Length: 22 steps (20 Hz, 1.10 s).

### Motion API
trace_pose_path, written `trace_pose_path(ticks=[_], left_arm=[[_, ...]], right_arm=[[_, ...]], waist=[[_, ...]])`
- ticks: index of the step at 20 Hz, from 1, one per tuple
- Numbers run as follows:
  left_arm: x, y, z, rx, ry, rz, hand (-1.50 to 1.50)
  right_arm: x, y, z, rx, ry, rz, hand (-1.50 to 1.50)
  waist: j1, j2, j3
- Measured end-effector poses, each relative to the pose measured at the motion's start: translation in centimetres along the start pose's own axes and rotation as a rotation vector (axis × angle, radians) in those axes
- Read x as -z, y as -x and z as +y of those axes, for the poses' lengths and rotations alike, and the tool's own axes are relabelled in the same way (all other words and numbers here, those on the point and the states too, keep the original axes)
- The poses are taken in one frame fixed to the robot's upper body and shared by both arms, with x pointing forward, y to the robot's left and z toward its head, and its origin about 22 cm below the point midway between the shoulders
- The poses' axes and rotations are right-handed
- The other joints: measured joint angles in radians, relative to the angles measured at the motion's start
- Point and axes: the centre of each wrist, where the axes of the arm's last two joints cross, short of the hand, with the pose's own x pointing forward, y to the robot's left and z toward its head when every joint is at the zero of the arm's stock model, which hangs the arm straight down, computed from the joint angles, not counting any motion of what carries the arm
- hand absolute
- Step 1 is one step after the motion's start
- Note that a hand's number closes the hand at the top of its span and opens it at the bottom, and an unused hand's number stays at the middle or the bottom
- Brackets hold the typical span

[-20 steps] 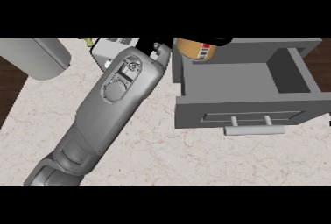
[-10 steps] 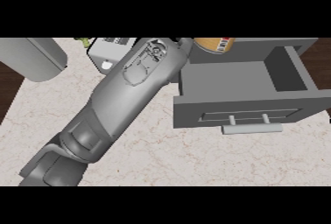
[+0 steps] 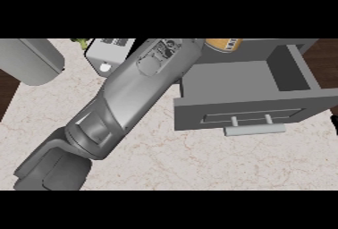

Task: Pick up the can, place it into the drawer and close the drawer

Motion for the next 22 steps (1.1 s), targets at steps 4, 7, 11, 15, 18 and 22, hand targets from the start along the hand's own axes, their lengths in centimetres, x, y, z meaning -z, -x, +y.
trace_pose_path(ticks=[4, 7, 11, 15, 18, 22], left_arm=[[0.2, 1.5, 0.0, 0.028, -0.013, 0.004, 1.5], [0.1, 2.3, -0.1, 0.052, -0.029, -0.009, 1.5], [0.1, 3.6, 0.0, 0.082, -0.046, -0.014, 1.5], [0.1, 4.7, 0.1, 0.115, -0.062, -0.004, 1.5], [0.1, 5.4, 0.2, 0.14, -0.065, -0.01, 1.5], [-0.1, 6.8, 0.5, 0.17, -0.08, -0.018, -1.5]], right_arm=[[0.8, 0.5, 0.2, -0.002, -0.011, -0.007, -1.5], [1.2, 0.3, 0.5, -0.002, -0.013, -0.009, -1.5], [1.7, 0.3, 0.7, 0.006, -0.018, -0.015, -1.5], [1.7, 0.1, 0.7, 0.005, -0.026, -0.021, -1.5], [1.9, 0.0, 0.7, 0.006, -0.029, -0.023, -1.5], [2.1, -0.1, 0.6, 0.005, -0.037, -0.031, -1.5]], waist=[[-0.012, 0.005, 0.001], [-0.017, 0.005, 0.001], [-0.026, 0.009, 0.001], [-0.041, 0.011, 0.001], [-0.048, 0.014, 0.001], [-0.055, 0.016, 0.001]])
